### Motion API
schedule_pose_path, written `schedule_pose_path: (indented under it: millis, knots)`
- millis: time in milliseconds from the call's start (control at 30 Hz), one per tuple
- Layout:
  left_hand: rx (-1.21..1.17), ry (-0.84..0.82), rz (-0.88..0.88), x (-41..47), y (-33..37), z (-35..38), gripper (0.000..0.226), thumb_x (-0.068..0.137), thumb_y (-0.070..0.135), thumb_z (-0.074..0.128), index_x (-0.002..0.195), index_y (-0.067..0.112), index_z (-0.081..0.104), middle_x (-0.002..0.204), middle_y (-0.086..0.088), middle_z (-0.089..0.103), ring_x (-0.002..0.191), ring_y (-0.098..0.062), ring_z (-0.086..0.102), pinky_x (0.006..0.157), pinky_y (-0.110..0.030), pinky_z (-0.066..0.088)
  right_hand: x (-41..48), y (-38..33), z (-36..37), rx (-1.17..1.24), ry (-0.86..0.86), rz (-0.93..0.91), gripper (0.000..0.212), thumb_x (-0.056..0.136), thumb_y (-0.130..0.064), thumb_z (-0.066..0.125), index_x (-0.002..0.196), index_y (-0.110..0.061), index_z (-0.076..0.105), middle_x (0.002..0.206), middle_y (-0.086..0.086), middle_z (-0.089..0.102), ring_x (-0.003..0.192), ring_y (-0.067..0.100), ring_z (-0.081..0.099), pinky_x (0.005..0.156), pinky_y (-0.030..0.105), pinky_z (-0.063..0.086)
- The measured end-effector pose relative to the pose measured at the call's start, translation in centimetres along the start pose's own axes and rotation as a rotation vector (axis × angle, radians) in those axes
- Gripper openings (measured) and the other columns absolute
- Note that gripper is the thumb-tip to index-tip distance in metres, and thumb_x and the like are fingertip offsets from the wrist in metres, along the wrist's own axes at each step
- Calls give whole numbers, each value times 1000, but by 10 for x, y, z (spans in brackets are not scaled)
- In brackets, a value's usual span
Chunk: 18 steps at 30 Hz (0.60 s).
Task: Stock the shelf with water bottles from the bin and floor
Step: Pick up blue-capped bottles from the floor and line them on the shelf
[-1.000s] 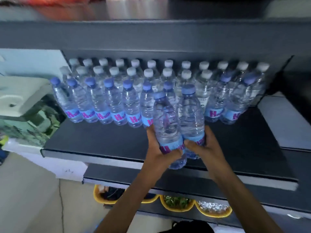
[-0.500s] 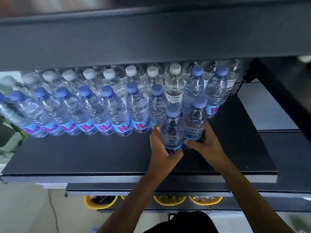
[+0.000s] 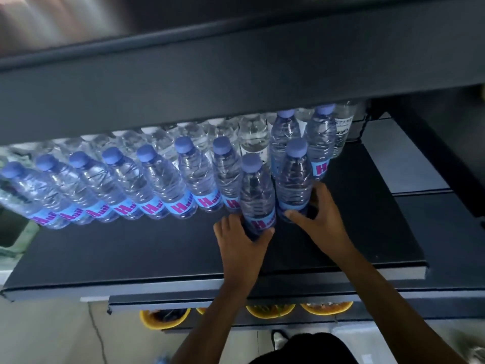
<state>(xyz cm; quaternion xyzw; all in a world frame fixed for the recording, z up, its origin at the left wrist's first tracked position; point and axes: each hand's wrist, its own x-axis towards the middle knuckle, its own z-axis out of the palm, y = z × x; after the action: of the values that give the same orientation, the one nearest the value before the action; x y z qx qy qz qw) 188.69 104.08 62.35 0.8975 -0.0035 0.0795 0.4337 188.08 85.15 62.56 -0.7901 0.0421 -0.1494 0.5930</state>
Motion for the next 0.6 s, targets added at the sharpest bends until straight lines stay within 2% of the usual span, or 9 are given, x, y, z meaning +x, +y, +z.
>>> schedule_pose_path:
  millis: [133,267,367,433,533,600]
  knots:
    - [-9,48,-22,9,8,14,71,70,44,88,127,19,54,118,6,56,107,-5,34,98,-32,42,7,4,0,-105,60,-70,71,82,-18,83,145,-15,50,129,0,48,120,-6,50,102,15,46]
    - [-12,132,-82,12,12,28,59,67,44,90,106,17,54,103,5,56,100,-12,42,95,-43,48,16,8,4,-78,131,-81,77,83,-22,83,149,-16,45,135,-2,49,126,5,54,104,34,52]
    - [-10,147,-79,15,10,31,59,67,46,89,103,18,52,99,6,56,97,-16,45,90,-44,49,21,12,7,-44,104,-107,80,85,-20,84,152,-17,40,146,-3,50,138,14,50,109,49,49]
    - [4,145,-69,17,8,31,58,68,50,88,101,20,52,96,7,55,96,-16,45,88,-43,49,23,13,8,-45,83,-111,82,85,-19,85,153,-18,39,148,-6,50,141,12,47,113,50,45]
    - [47,133,-67,22,9,32,55,70,56,84,101,22,53,94,8,58,96,-17,48,89,-39,47,29,15,7,-40,73,-83,81,83,-20,87,150,-20,42,145,-7,54,136,10,51,111,46,48]
    - [84,110,-74,25,12,34,57,73,59,81,105,21,54,95,7,61,97,-18,52,92,-35,41,32,15,8,-52,79,-65,80,82,-21,87,149,-18,43,142,-9,55,133,7,52,109,38,49]
